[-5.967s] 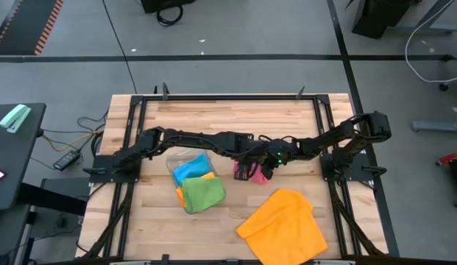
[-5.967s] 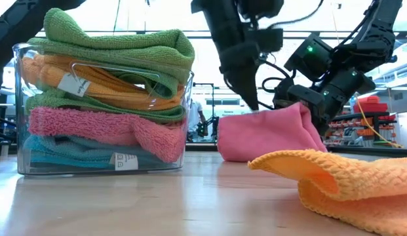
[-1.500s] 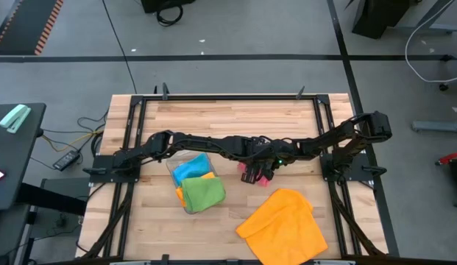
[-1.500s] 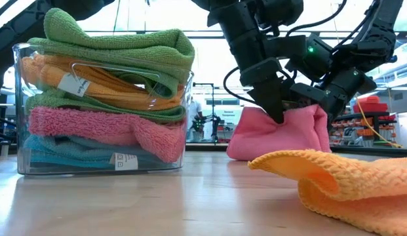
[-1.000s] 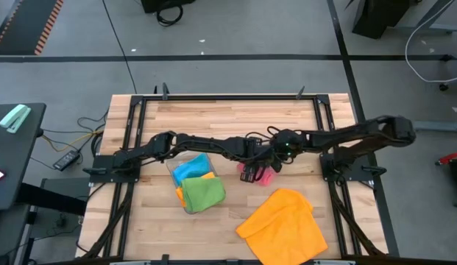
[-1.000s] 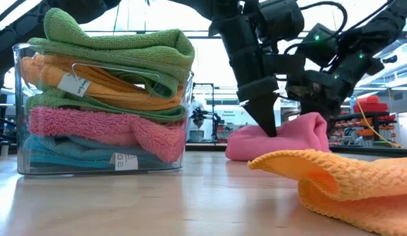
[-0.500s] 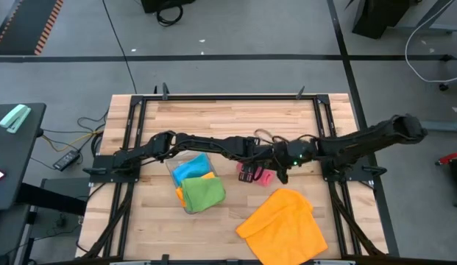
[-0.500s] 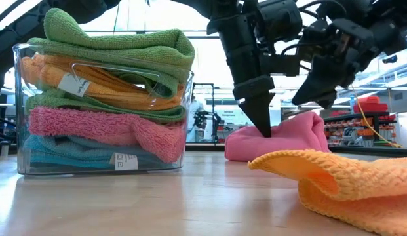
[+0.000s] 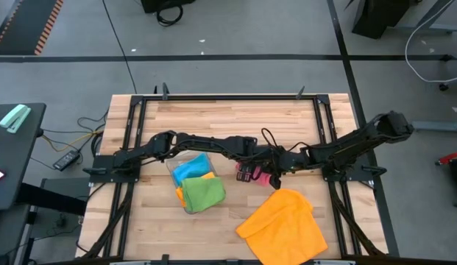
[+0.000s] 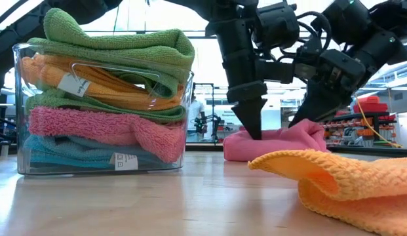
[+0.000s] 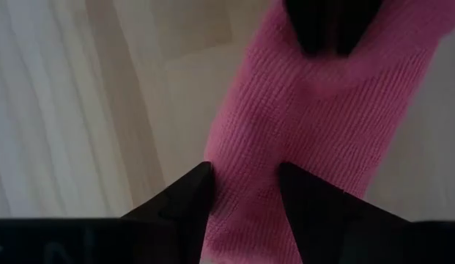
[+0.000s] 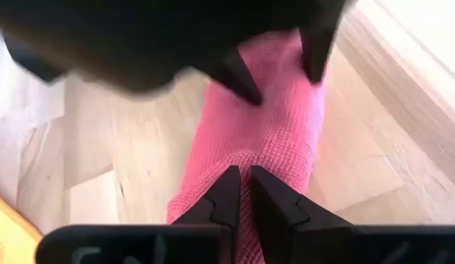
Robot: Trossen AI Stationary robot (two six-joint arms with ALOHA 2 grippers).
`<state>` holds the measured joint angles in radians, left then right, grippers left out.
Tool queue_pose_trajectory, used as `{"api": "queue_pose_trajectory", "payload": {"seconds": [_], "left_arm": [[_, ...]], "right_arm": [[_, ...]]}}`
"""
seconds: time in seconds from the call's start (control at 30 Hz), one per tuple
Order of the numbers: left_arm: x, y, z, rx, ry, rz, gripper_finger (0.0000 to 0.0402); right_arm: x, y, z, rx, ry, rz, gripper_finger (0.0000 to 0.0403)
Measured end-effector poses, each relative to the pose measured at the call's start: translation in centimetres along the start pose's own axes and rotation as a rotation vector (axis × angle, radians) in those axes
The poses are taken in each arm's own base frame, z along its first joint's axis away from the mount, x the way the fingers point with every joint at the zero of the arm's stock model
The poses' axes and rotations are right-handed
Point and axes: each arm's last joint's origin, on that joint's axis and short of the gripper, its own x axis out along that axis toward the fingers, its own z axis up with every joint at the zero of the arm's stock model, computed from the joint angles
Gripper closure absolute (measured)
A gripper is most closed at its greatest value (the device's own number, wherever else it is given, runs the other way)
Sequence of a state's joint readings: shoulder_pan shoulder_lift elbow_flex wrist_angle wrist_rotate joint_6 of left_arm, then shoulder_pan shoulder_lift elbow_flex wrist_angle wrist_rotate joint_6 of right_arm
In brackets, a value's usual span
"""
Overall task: Fold microfiber towels
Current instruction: Fold the pink towel, then put the pink towel into the transparent bin
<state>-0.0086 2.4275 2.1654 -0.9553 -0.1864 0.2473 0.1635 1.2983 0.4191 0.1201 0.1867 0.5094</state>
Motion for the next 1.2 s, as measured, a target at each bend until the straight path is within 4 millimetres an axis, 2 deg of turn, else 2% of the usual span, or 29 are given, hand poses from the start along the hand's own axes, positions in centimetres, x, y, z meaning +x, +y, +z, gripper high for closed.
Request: {"api": "queue_pose_trajectory", "payload": {"seconds": [0.1, 0.3, 0.53, 0.8, 0.9, 1.1, 1.2], "left_arm": [[-0.4, 0.1, -0.1, 0.004, 0.009, -0.001, 0.0230], [-4.1, 0.7, 0.1, 0.002, -0.048, -0.036, 0.0230], [-5.8, 1.0, -0.1, 0.000, -0.070, -0.068, 0.0243], [-5.8, 0.5, 0.0, -0.008, -0.104, -0.236, 0.0263], [-5.2, 0.3, 0.3, -0.010, -0.128, -0.245, 0.0269], [-2.2, 0.1, 0.1, -0.015, -0.078, -0.249, 0.0279], [-1.4, 0.1, -0.2, 0.001, -0.043, -0.235, 0.0280]], "right_arm": [[-0.1, -0.3, -0.5, 0.003, 0.047, -0.021, 0.0360], [-0.3, -0.4, -0.5, 0.004, 0.054, -0.024, 0.0360], [-2.5, -0.3, 0.6, -0.004, -0.022, 0.018, 0.0360], [-6.4, -0.7, 1.3, 0.030, -0.101, 0.064, 0.0360], [-6.6, -0.8, 1.2, 0.028, -0.098, 0.070, 0.0360], [-6.5, -1.0, 0.2, 0.021, -0.002, 0.029, 0.0360], [-6.9, -1.1, -0.1, 0.013, 0.026, 0.034, 0.0360]]}}
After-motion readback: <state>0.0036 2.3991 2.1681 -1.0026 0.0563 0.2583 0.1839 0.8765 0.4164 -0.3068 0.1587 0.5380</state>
